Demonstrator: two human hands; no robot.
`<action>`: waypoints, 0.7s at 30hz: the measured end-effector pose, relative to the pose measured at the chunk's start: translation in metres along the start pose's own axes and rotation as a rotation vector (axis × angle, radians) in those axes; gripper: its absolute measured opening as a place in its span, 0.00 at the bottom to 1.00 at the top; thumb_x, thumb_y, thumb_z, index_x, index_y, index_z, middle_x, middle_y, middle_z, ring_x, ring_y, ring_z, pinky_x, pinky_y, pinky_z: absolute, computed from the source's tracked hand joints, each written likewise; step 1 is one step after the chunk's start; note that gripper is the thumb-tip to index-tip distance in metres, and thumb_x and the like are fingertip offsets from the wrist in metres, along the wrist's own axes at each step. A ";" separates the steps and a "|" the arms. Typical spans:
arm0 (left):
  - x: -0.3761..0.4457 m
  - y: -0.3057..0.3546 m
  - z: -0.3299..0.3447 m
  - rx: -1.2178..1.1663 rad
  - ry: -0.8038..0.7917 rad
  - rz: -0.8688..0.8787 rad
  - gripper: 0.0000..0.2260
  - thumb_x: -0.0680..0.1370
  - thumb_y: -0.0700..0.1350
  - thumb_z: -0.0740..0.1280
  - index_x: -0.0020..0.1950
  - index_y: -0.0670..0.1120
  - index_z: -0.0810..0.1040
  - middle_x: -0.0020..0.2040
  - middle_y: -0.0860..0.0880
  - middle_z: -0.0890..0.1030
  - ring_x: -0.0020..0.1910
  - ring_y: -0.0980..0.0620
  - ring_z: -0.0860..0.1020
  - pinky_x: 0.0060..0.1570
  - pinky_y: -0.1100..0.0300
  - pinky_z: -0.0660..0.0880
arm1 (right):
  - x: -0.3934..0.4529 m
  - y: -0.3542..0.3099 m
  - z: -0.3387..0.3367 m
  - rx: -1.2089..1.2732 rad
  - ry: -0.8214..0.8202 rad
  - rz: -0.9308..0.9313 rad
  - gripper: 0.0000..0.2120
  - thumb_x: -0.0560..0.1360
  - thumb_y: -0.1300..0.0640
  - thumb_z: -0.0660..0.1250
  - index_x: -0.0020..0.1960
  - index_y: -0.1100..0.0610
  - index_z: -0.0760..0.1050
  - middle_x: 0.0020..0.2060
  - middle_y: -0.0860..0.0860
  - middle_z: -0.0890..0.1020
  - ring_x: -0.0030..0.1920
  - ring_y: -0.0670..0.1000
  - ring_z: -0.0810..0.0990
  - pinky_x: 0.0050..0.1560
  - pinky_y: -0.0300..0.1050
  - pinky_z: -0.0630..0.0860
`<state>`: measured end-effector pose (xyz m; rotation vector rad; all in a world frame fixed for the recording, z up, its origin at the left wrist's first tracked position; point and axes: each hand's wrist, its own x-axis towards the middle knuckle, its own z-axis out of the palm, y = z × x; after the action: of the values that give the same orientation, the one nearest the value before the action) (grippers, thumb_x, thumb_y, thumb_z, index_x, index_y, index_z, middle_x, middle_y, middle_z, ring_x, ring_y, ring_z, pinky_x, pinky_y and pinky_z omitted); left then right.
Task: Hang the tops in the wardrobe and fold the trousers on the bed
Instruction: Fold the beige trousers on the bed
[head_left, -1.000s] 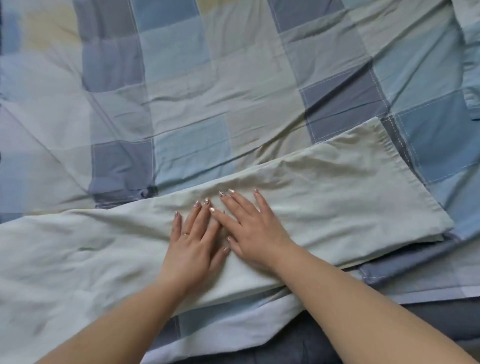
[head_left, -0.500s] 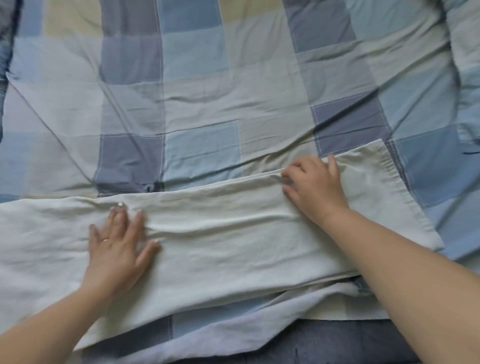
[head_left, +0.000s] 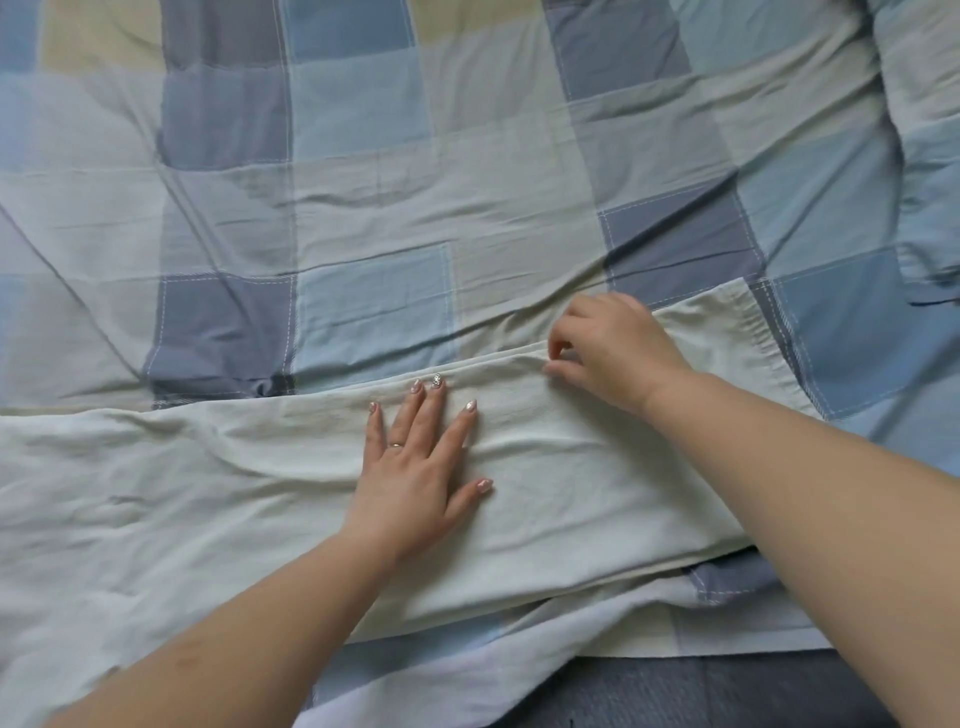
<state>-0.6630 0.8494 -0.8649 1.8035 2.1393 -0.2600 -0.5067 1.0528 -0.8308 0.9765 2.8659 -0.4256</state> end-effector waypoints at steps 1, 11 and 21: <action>0.001 0.001 0.000 -0.002 -0.001 -0.003 0.35 0.71 0.71 0.38 0.75 0.58 0.38 0.72 0.51 0.29 0.70 0.50 0.26 0.70 0.45 0.28 | -0.001 -0.001 0.002 -0.005 0.023 0.003 0.11 0.74 0.45 0.67 0.51 0.51 0.77 0.50 0.48 0.77 0.56 0.51 0.72 0.63 0.45 0.61; -0.008 0.000 -0.008 -0.024 0.079 0.091 0.32 0.75 0.64 0.53 0.72 0.48 0.69 0.75 0.39 0.59 0.73 0.38 0.58 0.68 0.33 0.57 | 0.014 0.002 0.007 0.052 0.061 0.238 0.10 0.76 0.47 0.65 0.52 0.52 0.76 0.52 0.51 0.76 0.58 0.54 0.71 0.55 0.48 0.66; 0.004 -0.009 -0.003 -0.005 0.119 0.127 0.35 0.74 0.67 0.53 0.74 0.47 0.64 0.75 0.41 0.57 0.75 0.39 0.56 0.69 0.37 0.50 | -0.031 -0.067 0.052 -0.167 0.004 -0.055 0.30 0.74 0.40 0.60 0.72 0.53 0.66 0.74 0.54 0.64 0.74 0.54 0.61 0.70 0.68 0.52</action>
<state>-0.6730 0.8527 -0.8648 1.9880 2.0894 -0.1188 -0.5228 0.9689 -0.8598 0.8730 2.8813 -0.1841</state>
